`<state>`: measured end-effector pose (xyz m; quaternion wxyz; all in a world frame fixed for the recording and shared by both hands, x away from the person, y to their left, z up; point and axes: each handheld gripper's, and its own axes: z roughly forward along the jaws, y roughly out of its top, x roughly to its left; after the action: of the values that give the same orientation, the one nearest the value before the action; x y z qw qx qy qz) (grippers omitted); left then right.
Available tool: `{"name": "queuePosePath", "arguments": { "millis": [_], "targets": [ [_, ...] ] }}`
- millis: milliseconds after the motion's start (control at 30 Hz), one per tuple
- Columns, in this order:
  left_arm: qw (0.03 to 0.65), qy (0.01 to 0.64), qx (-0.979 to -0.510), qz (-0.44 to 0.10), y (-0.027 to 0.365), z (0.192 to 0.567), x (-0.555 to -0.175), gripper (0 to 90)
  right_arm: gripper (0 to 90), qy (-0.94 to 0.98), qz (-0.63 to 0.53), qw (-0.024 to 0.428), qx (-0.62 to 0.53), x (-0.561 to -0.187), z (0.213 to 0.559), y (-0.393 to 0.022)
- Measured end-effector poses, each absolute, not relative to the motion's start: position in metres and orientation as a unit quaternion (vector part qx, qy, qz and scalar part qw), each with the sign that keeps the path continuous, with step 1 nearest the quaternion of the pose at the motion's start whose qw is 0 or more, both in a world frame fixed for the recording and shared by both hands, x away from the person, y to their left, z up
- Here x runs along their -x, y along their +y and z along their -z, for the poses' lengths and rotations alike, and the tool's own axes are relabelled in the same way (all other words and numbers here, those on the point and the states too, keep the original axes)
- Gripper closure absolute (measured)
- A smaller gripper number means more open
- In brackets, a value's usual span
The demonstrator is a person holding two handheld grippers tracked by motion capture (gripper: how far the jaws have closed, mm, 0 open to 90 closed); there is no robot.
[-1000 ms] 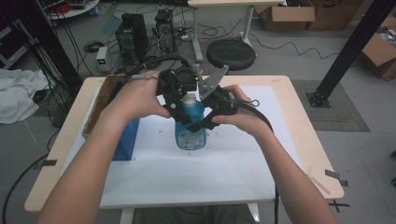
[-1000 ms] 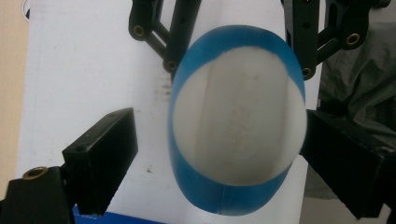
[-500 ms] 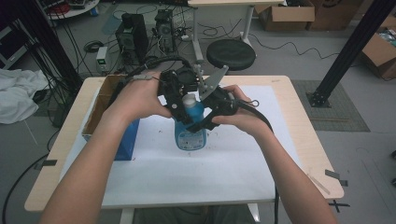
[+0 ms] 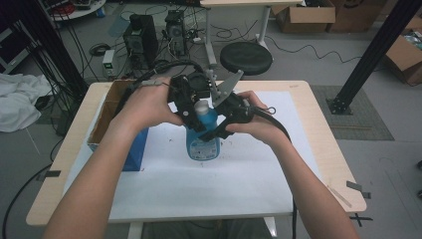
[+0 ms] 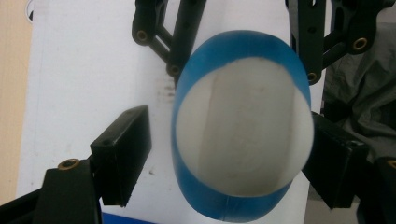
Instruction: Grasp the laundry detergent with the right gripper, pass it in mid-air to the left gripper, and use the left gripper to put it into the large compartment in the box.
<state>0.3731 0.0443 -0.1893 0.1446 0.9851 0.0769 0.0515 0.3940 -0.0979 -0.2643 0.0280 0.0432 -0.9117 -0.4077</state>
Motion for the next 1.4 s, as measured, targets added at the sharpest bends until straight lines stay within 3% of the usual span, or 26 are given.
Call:
{"name": "queuePosePath", "arguments": {
  "millis": [733,1400],
  "targets": [
    [0.145,0.066,-0.986,-0.047,0.0423,0.1916,-0.3726,36.7,44.6,-0.915,0.401,0.027,-0.038,-0.3946,0.2686,-0.0963],
    [0.143,0.075,-0.986,-0.043,0.0418,0.1941,-0.3725,37.9,44.3,-0.919,0.392,0.025,-0.039,-0.3946,0.2703,-0.0946]
  ]
}}
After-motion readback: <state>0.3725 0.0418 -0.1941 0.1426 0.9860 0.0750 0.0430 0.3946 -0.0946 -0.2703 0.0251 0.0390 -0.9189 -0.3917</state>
